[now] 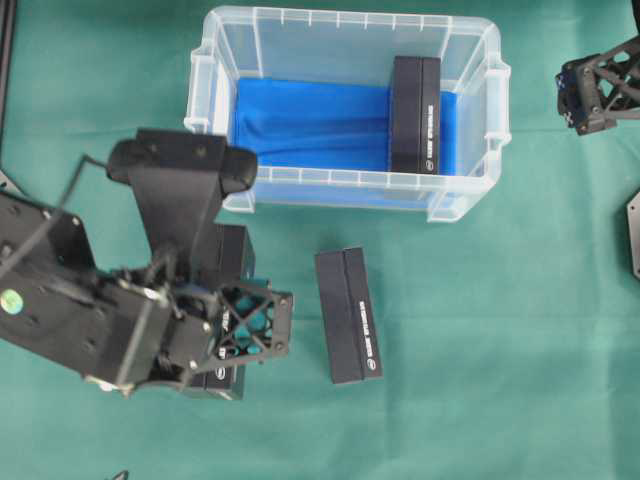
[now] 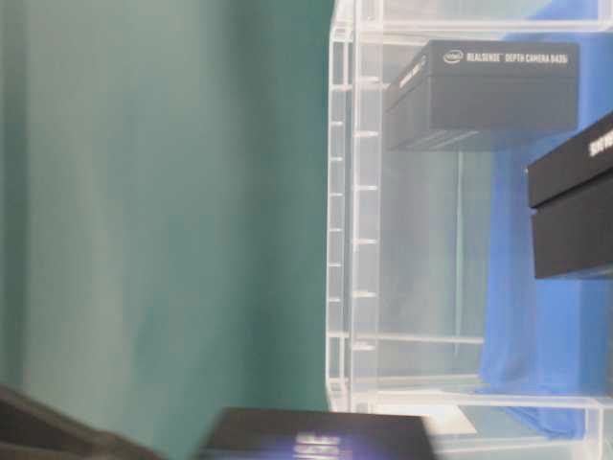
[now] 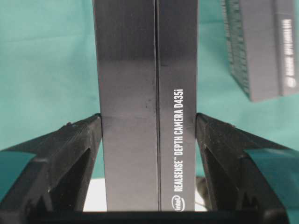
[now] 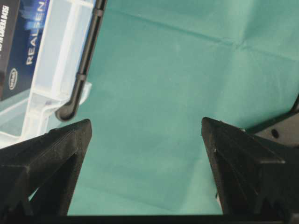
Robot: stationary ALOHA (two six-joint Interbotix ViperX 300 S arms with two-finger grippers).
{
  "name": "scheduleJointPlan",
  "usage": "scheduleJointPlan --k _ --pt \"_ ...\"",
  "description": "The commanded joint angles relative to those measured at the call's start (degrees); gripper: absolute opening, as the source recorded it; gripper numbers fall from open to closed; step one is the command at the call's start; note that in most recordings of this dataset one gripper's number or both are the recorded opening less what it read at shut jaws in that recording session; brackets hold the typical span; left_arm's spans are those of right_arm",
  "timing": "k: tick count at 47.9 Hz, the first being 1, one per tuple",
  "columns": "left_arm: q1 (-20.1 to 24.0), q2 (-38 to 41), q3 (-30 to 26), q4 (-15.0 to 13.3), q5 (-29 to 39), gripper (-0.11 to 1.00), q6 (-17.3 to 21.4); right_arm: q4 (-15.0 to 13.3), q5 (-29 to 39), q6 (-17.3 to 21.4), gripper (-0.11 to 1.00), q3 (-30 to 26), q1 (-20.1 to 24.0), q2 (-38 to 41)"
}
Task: Take out the box from the case.
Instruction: 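Carry the box toward the near left and lower it onto the cloth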
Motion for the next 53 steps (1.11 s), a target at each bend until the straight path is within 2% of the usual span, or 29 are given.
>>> scheduleJointPlan --k 1,9,19,36,53 --pt "-0.4 -2.3 2.8 1.1 -3.4 0.61 -0.7 -0.1 -0.1 0.1 0.92 -0.4 0.3 -0.3" --pt "-0.4 -3.5 10.7 1.8 -9.3 0.61 -2.7 -0.1 0.4 0.1 0.92 -0.4 0.4 -0.3" --pt "-0.4 -4.4 17.4 2.1 -14.1 0.61 -4.1 -0.1 1.3 0.3 0.92 -0.4 0.5 -0.3" --pt "-0.5 -2.5 22.1 3.2 -22.5 0.61 -4.8 -0.1 1.4 1.8 0.92 -0.4 0.8 0.0" --pt "-0.4 -3.0 23.1 2.7 -22.8 0.61 -4.7 -0.1 1.4 3.2 0.92 -0.4 1.4 0.1"
